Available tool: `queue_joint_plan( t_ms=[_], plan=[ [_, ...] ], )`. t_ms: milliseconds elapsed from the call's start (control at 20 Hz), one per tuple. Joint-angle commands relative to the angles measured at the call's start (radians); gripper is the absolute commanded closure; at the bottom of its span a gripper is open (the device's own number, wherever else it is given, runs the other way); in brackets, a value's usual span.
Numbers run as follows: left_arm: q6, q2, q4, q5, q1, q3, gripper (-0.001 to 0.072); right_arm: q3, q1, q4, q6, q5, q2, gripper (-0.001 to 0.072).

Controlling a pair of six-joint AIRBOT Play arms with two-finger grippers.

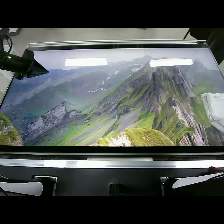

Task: Fold the clothes and pants, and hang the long-sleeved shirts on hangers.

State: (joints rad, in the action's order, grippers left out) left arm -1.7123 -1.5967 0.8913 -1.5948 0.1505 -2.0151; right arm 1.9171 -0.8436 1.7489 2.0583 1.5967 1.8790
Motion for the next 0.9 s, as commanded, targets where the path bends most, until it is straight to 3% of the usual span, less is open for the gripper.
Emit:
queue_joint_plan(
  t_ms=[0,250,300,400,550,650,700,800,850],
  plan=[
    [0.003,-0.001,0.000,0.016,-0.003,0.000,0.0689,-0.004,-0.001,0.025,-0.005,0.029,0.000,0.0683],
    [0.003,-0.001,0.000,0.041,-0.003,0.000,0.0689,-0.004,-0.001,0.054,-0.021,0.069,0.000,0.0681],
    [0.003,-0.001,0.000,0.041,-0.003,0.000,0.0689,-0.004,-0.001,0.060,-0.020,0.080,0.000,0.0650],
    [0.003,-0.001,0.000,0.041,-0.003,0.000,0.0689,-0.004,-0.001,0.078,-0.020,0.111,0.000,0.0516],
    [0.003,-0.001,0.000,0.041,-0.003,0.000,0.0689,-0.004,-0.001,0.101,-0.026,0.162,-0.003,0.0475],
    [0.004,-0.001,0.000,0.041,-0.002,0.000,0.0689,-0.004,-0.001,0.106,-0.039,0.153,-0.019,0.0338],
    [0.008,-0.001,0.000,0.041,-0.002,0.000,0.0689,-0.004,-0.001,0.108,-0.039,0.138,-0.034,0.0319],
    [0.016,-0.001,0.001,0.042,-0.002,0.000,0.0689,-0.004,0.000,0.097,-0.039,0.085,-0.068,0.0335],
    [0.026,0.000,0.005,0.043,-0.002,0.000,0.0689,-0.003,0.001,0.058,-0.052,0.037,-0.089,0.0402]
  ],
)
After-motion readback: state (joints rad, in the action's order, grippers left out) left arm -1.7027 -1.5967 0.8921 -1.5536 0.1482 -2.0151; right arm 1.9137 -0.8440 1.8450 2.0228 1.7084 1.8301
